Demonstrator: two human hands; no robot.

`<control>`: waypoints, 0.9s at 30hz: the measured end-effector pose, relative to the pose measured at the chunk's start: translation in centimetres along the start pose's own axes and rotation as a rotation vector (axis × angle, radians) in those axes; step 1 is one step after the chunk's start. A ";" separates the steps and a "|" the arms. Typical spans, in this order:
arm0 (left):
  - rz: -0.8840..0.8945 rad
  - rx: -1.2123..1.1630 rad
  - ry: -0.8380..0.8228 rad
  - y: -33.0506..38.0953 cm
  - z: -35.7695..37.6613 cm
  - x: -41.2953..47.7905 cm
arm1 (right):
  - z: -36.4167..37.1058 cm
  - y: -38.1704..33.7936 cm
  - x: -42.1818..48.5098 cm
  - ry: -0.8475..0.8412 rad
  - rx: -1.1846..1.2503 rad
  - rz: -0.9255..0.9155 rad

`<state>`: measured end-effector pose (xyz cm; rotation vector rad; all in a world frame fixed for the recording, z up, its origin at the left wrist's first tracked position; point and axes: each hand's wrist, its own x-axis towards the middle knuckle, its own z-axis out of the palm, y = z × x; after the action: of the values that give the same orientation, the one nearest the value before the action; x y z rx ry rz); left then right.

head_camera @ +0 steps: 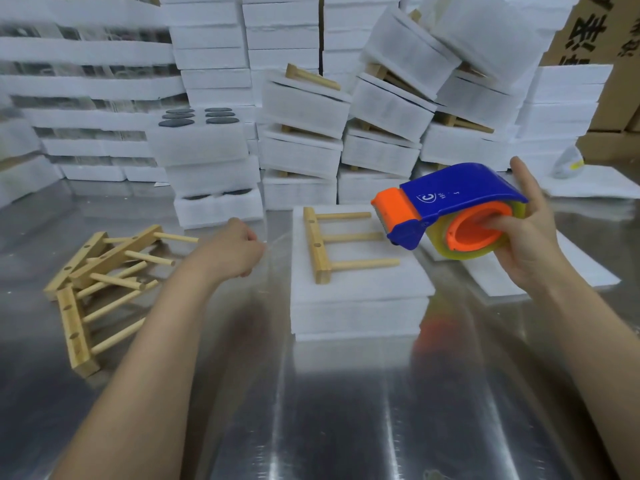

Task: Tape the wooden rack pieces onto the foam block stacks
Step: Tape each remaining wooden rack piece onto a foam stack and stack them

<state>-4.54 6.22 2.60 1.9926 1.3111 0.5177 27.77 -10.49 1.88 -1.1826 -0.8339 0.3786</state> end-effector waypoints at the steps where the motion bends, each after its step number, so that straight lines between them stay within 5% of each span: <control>1: 0.000 0.050 -0.006 0.1 0.5 -0.1 | 0.0 0.0 0.0 -0.002 0.001 0.003; 13: 0.095 0.702 -0.099 0.8 5.7 -1.8 | -0.2 0.3 0.1 -0.003 0.012 0.021; 15: 0.083 0.644 -0.072 0.9 5.0 -1.1 | -0.3 0.4 0.2 0.000 0.012 0.020; 19: 0.226 0.127 0.331 3.2 3.3 -0.1 | -0.3 0.6 0.3 -0.002 0.002 0.030; 21: 0.324 -0.018 0.241 5.9 3.8 0.1 | -0.4 0.8 0.4 -0.004 -0.004 0.037; 24: 0.340 0.265 -0.050 8.2 5.8 0.3 | -0.9 0.9 0.8 -0.034 -0.045 0.038; 27: 0.304 0.490 -0.114 7.7 6.4 0.9 | -1.6 0.6 1.6 -0.110 -0.131 0.030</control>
<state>4.93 3.00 3.73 2.6076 1.1444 0.2228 30.10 -10.31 1.68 -1.3060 -0.9491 0.4219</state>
